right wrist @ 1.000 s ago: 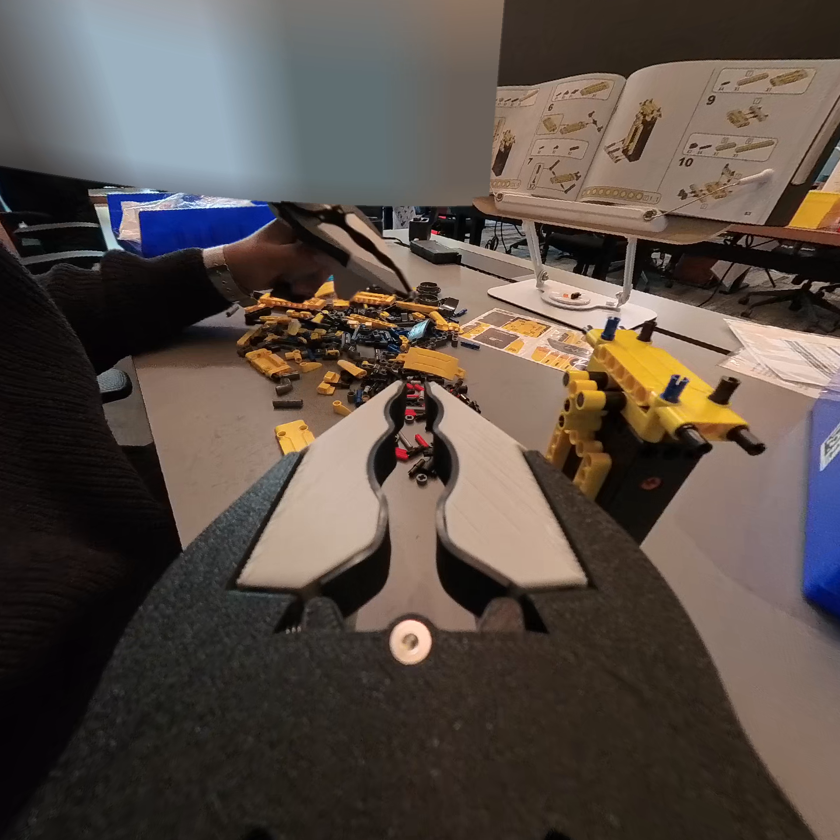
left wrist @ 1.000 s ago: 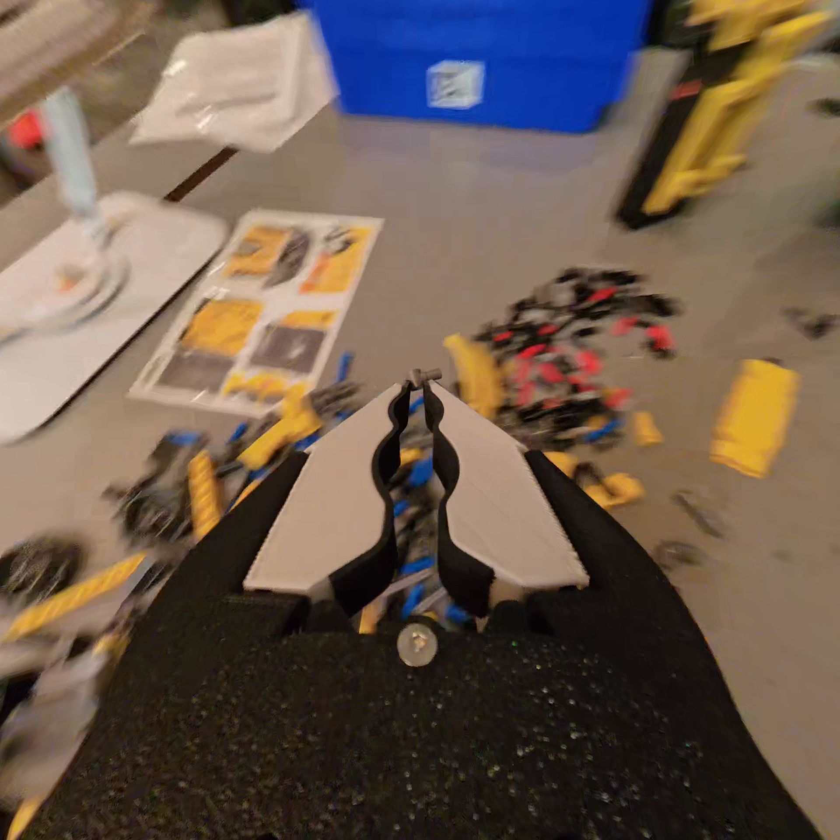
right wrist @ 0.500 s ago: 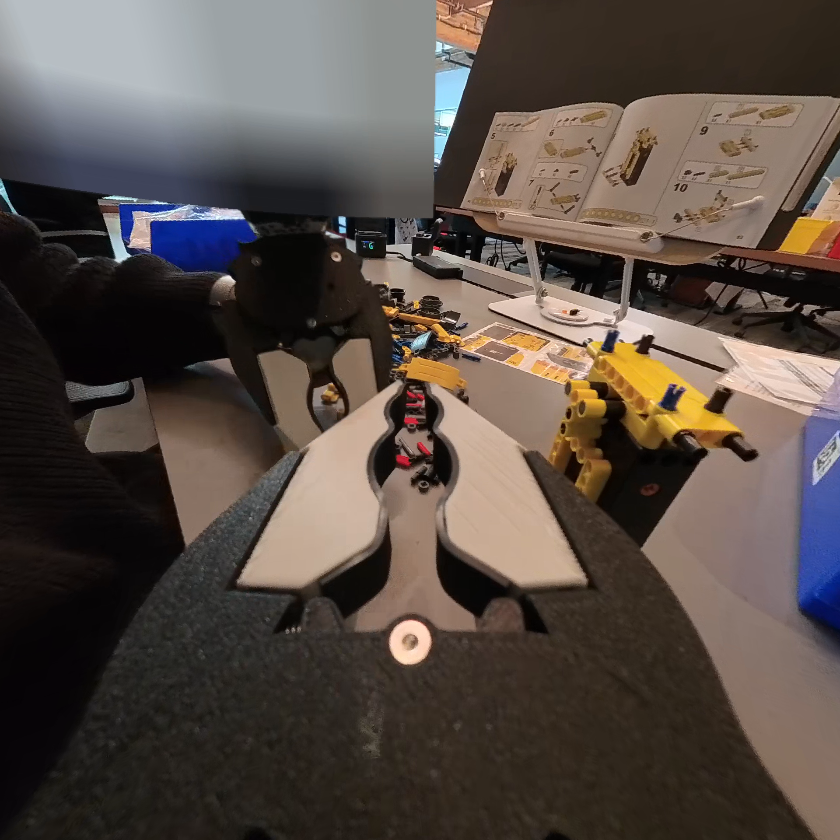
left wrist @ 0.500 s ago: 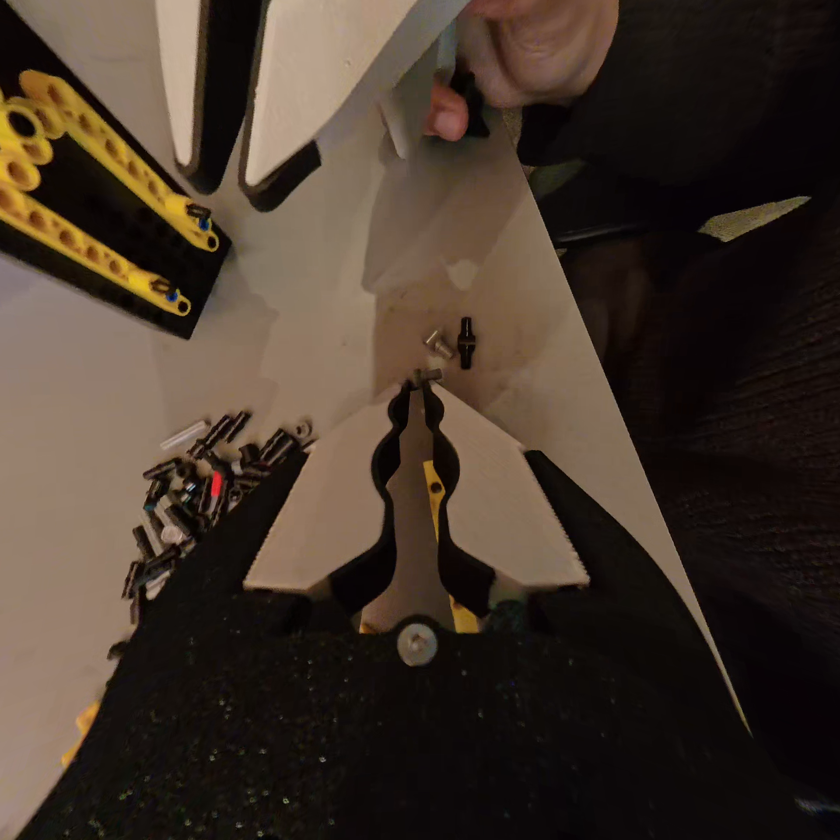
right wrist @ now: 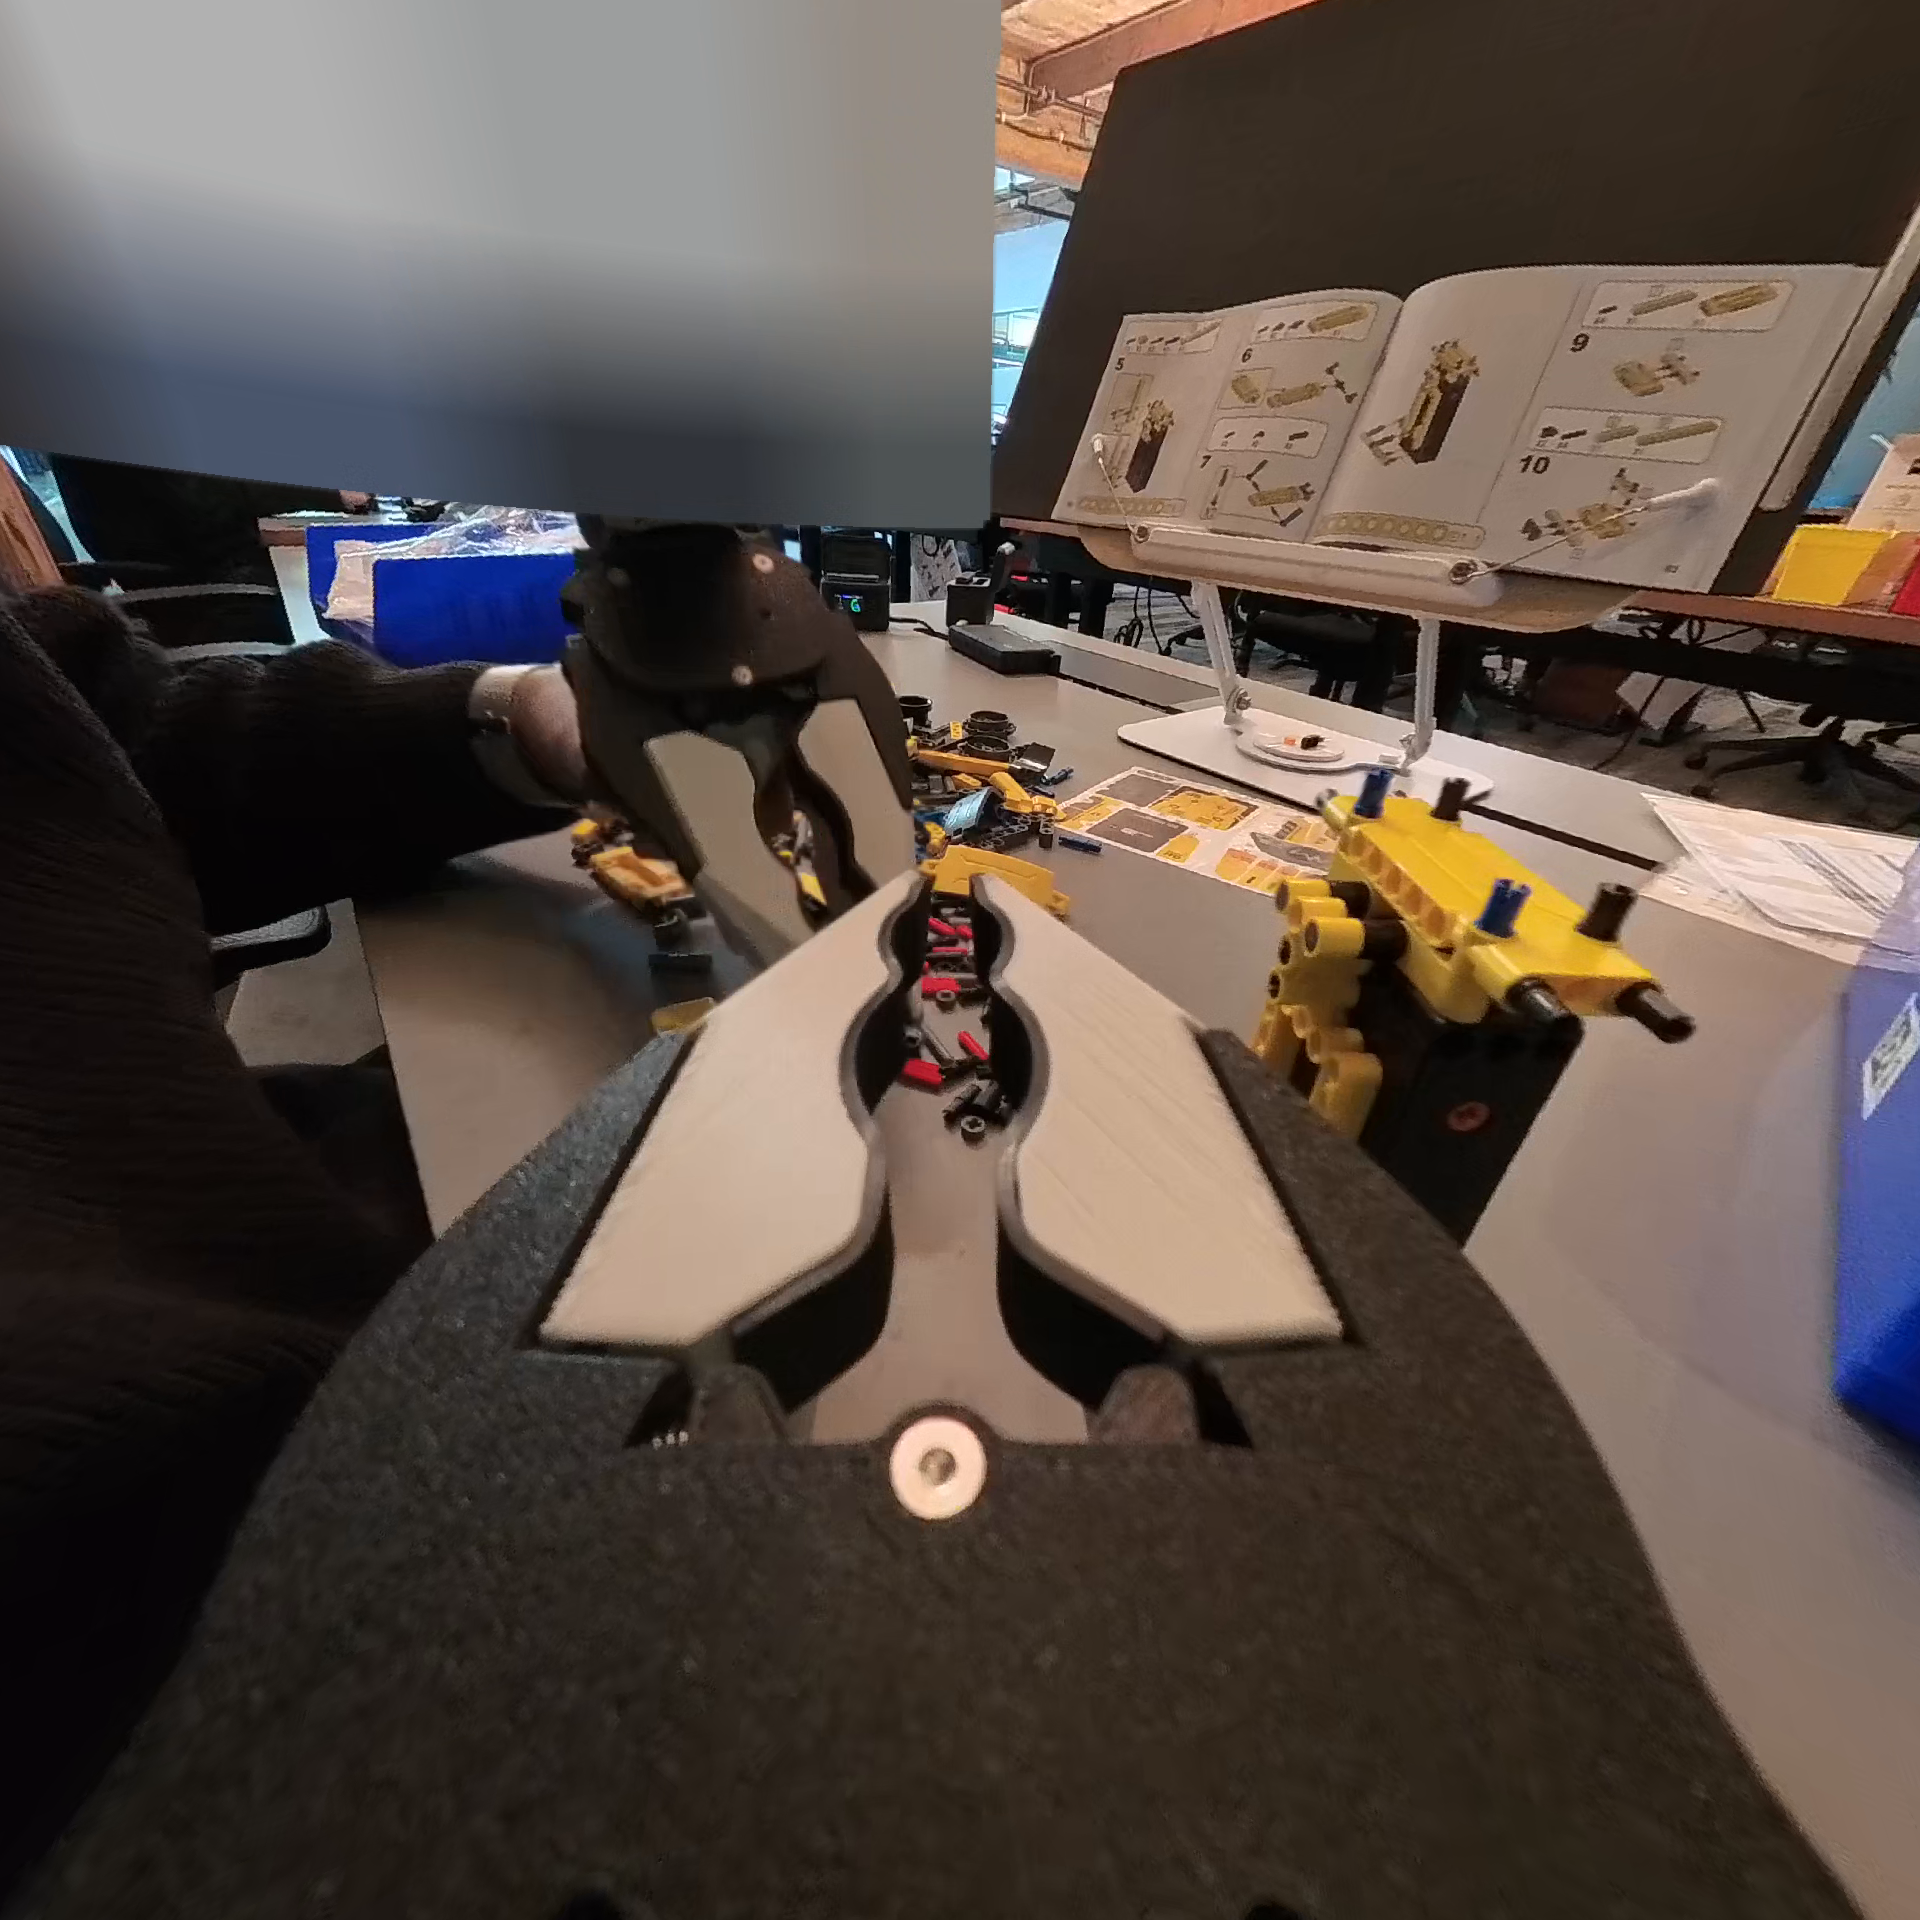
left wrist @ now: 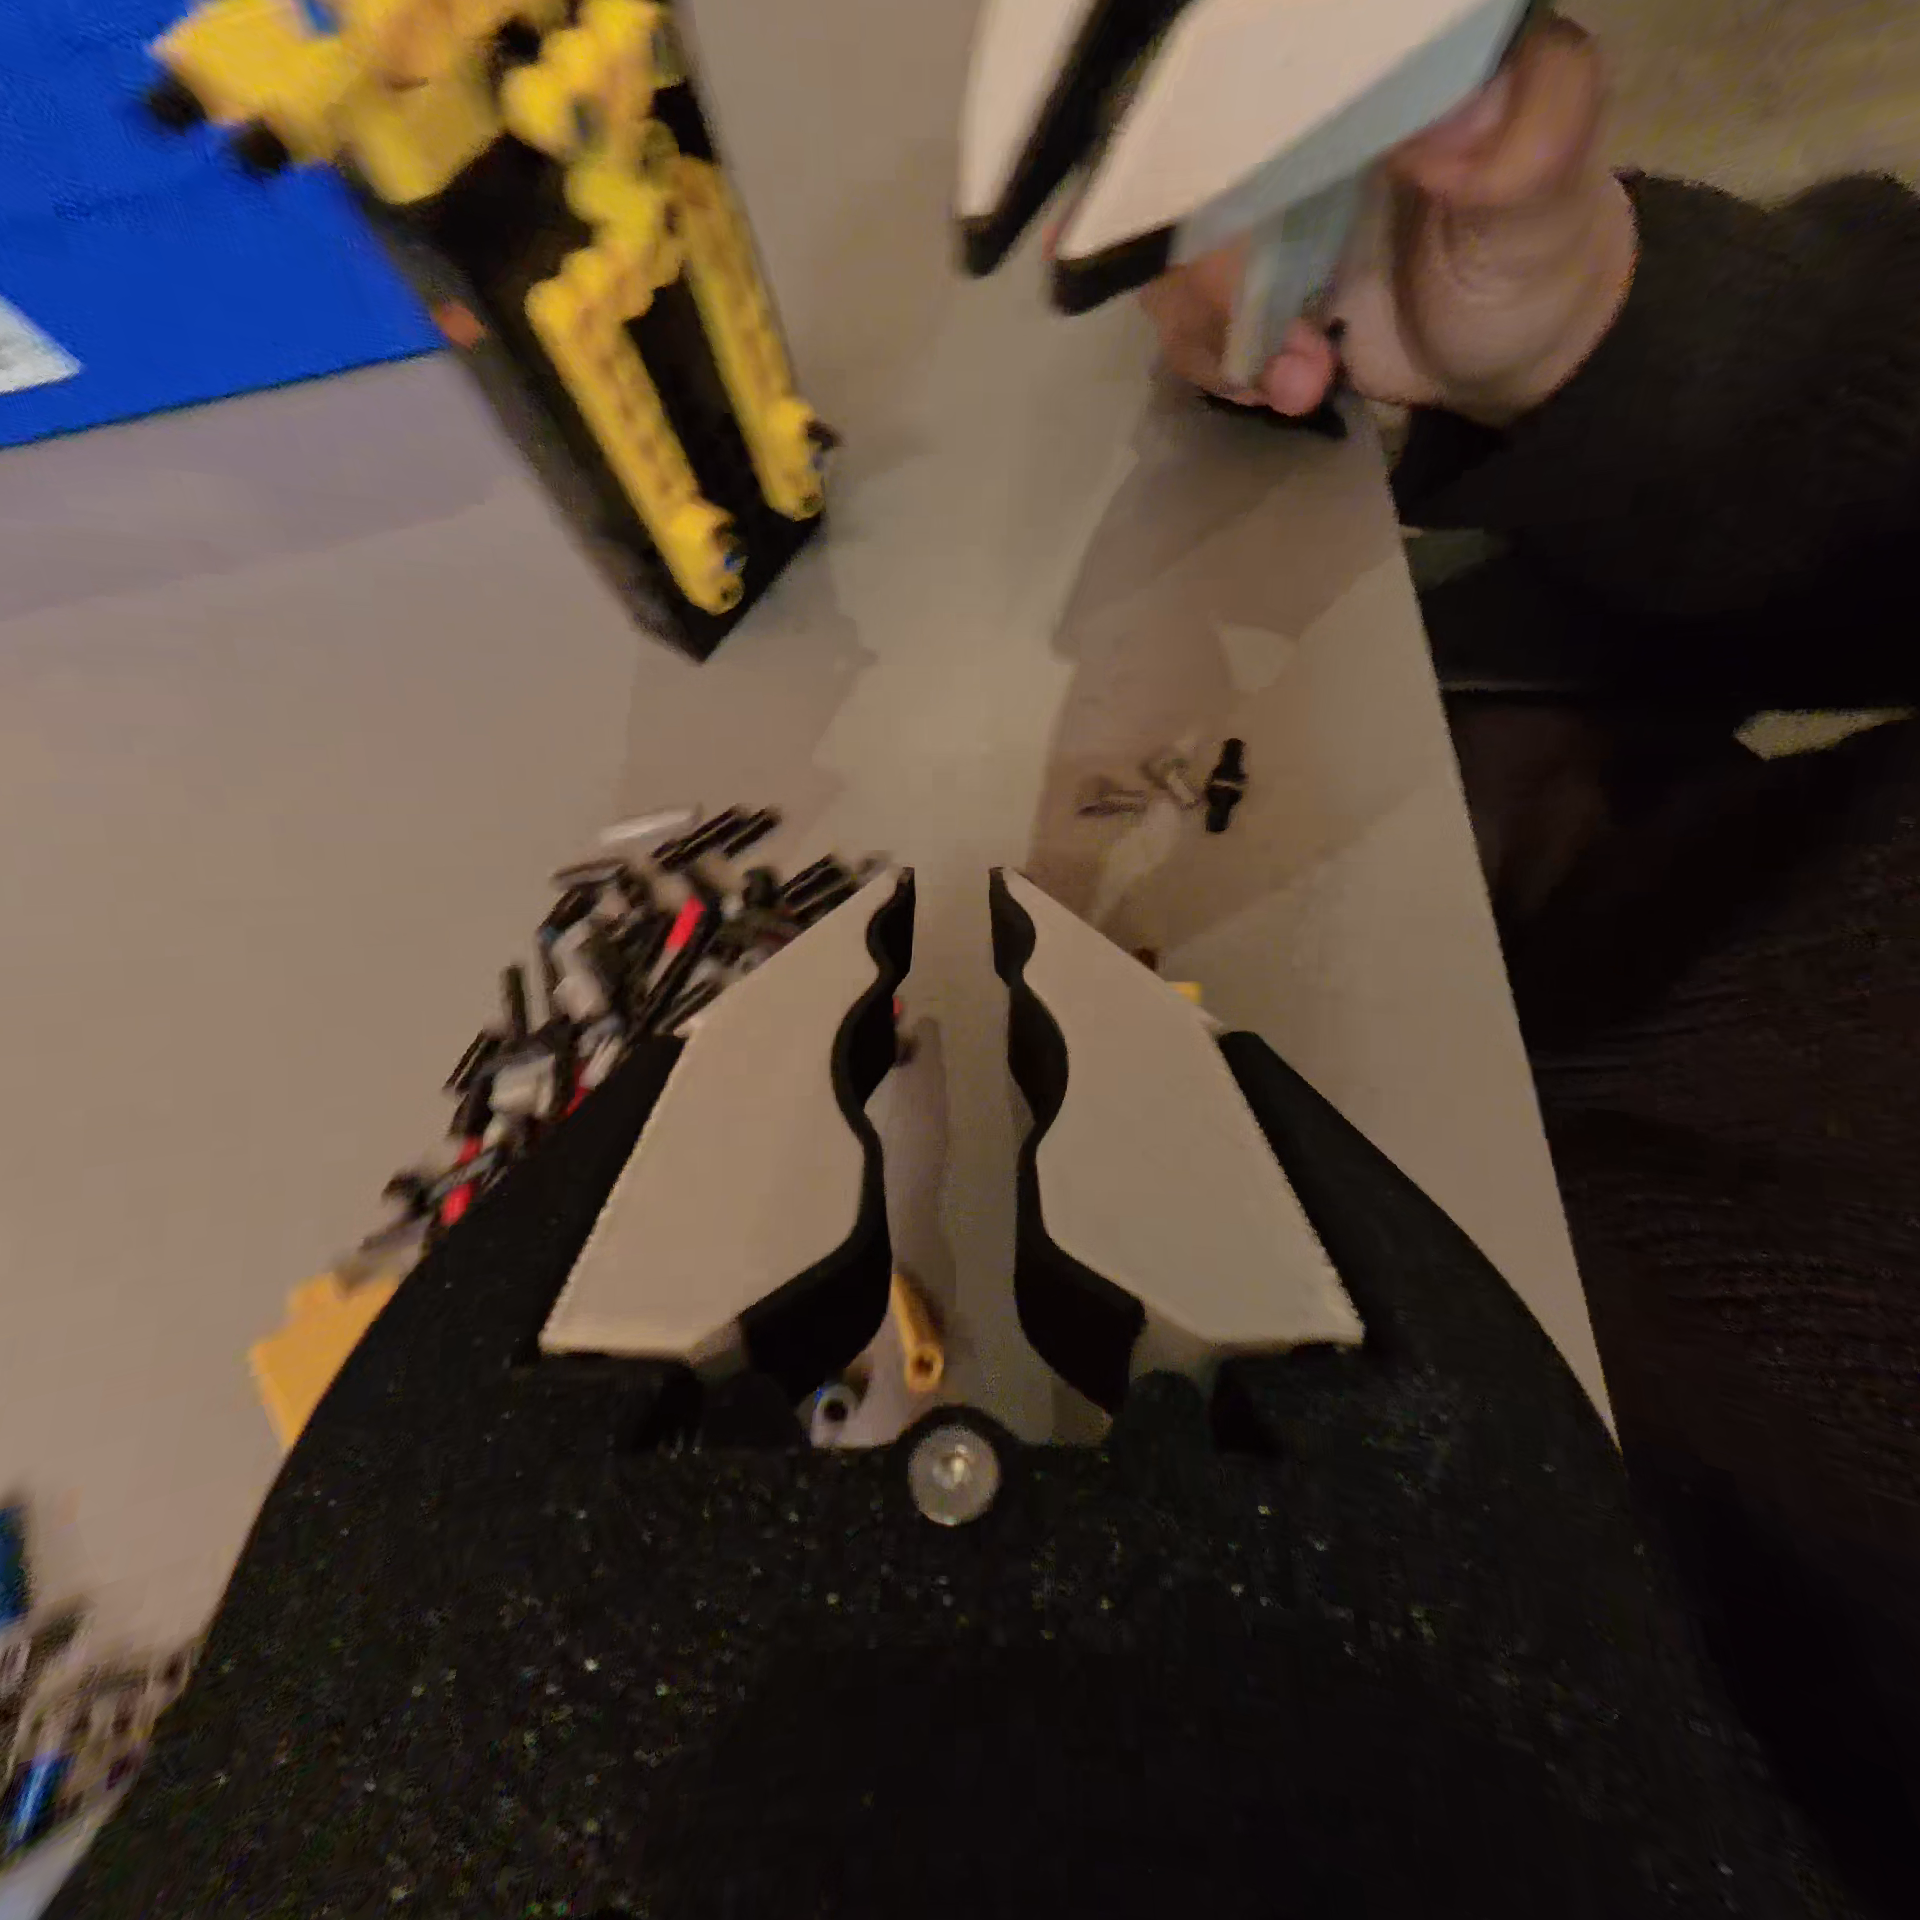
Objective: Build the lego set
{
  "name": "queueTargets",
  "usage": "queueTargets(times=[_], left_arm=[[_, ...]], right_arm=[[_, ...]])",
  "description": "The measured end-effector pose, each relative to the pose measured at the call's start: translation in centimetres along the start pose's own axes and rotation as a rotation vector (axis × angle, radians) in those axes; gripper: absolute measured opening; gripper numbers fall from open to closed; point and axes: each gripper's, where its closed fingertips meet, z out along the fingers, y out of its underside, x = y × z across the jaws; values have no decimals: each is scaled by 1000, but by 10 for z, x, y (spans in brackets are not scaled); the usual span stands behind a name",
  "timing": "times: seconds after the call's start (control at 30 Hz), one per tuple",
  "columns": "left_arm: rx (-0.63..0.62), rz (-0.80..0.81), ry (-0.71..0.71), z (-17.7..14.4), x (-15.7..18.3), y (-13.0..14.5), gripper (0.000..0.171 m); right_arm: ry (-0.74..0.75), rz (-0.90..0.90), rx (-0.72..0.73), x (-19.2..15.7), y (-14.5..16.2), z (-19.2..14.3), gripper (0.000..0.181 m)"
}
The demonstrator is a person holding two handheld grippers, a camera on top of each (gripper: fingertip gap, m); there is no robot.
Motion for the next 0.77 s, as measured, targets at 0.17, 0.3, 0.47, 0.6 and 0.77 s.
queueTargets(times=[0.17, 0.3, 0.47, 0.6, 0.77], left_arm=[[47, -195, -204, -42, -51, 30, 14], [111, -304, -231, -66, -64, 48, 13], [172, -369, -223, -75, -65, 53, 14], [195, -379, -203, -74, -61, 48, 14], [188, -357, -222, -72, -60, 47, 14]], right_arm=[[11, -12, -56, 0, 8, 6, 7], [23, -17, -130, 2, 18, 13, 7], [53, -56, -175, 2, 25, 16, 7], [51, -60, -205, 2, 29, 18, 7], [32, -13, -207, 4, 30, 19, 7]])
